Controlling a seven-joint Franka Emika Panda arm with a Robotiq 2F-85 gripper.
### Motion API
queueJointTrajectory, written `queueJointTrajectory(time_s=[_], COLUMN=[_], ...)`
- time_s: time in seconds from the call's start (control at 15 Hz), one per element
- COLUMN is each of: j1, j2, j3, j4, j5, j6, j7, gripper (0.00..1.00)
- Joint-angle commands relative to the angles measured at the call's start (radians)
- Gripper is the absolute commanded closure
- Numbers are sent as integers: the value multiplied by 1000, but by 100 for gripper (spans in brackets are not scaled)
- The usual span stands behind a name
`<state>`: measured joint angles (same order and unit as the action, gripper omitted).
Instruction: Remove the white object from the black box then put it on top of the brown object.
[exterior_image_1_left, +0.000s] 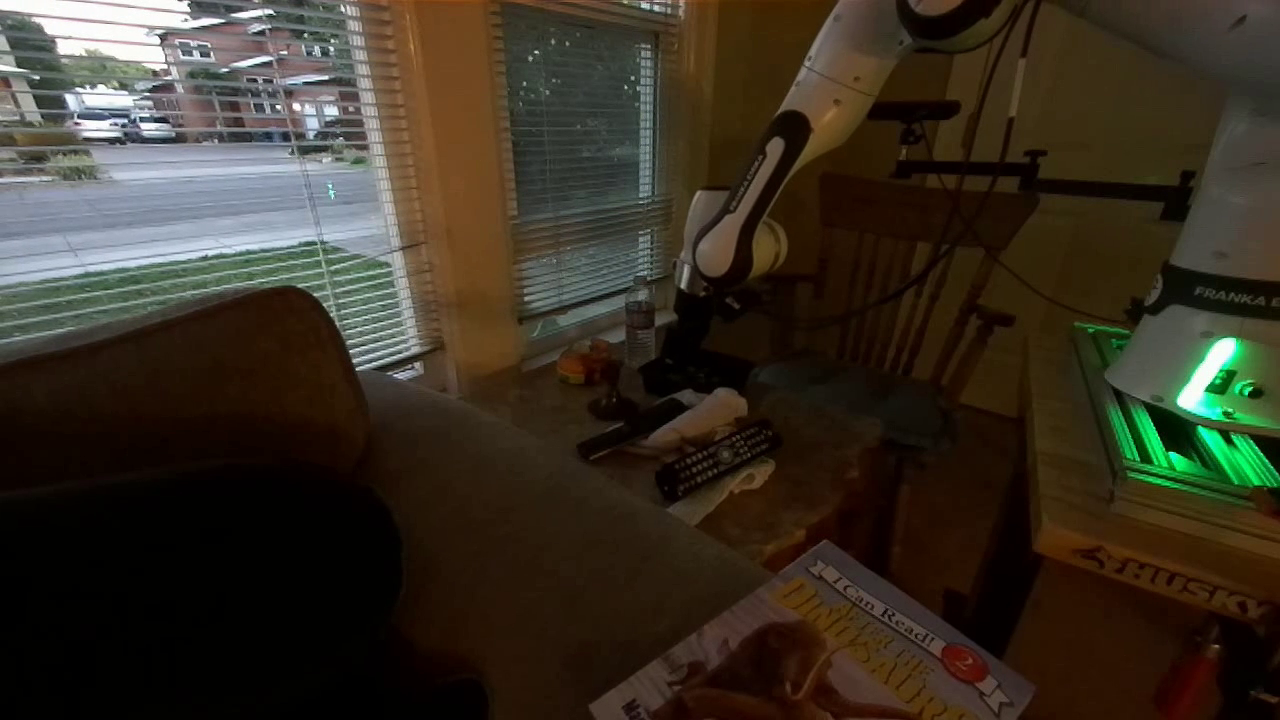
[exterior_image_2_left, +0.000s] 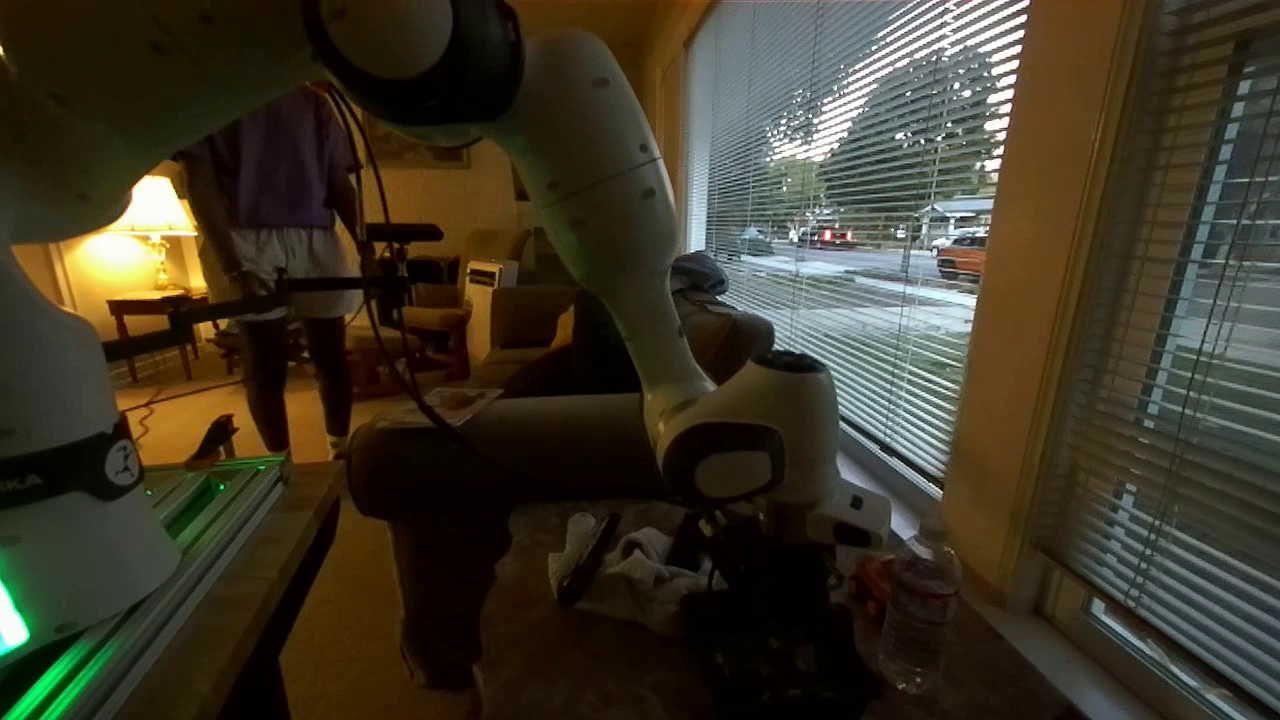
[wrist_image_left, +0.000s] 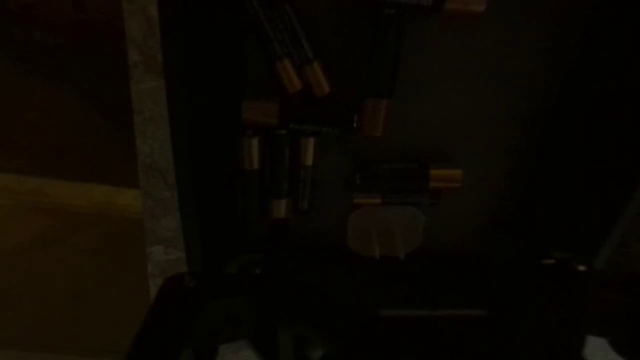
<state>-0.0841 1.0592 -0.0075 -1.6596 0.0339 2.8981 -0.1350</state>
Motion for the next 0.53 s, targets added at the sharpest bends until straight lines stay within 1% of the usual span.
queueJointTrajectory(time_s=[0.0,0.33,0.4,0.47], j1=[-6,-5,-4,-5], j2=[49,73,78,82], j3=[6,7,7,8], j4=[79,122,131,138], j5=[-44,-48,-47,-46], j6=[-46,-105,-117,-125], j7=[-16,-23,-23,-25], gripper=[0,0,3,8])
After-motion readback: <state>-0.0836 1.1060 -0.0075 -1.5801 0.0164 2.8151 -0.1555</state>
